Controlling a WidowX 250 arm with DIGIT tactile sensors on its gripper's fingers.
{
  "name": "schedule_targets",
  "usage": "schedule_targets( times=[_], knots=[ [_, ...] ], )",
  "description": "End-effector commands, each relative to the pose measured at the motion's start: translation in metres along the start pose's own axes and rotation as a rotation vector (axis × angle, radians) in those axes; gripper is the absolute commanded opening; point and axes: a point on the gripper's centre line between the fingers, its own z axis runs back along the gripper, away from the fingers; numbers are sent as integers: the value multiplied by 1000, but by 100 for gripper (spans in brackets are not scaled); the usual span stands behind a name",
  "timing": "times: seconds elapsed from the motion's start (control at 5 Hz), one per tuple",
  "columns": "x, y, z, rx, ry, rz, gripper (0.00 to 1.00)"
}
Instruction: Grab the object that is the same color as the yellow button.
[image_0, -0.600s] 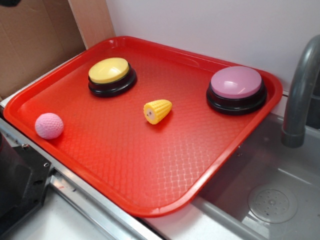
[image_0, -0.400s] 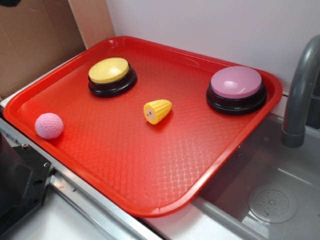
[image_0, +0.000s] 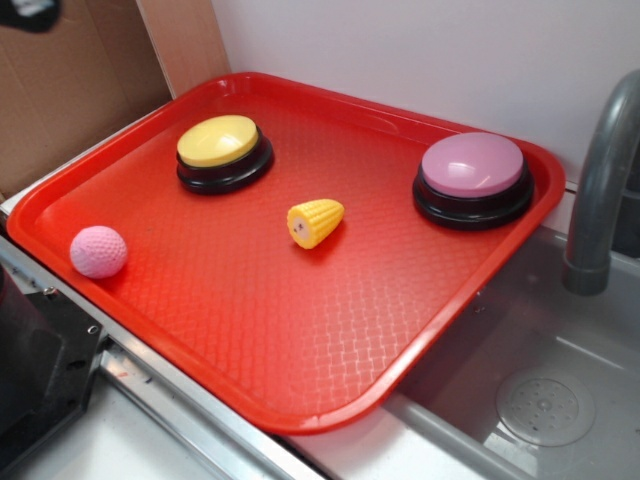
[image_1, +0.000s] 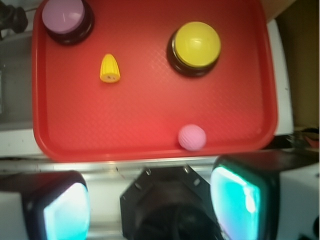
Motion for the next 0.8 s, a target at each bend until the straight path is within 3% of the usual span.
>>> schedule_targets(
  times=[0.0,0.2,0.6],
  knots=[
    [54,-27,-47,14,-35,57,100],
    [83,-41,-91,36,-18,147,100],
    [95,-45,-145,10,-1,187,100]
  ],
)
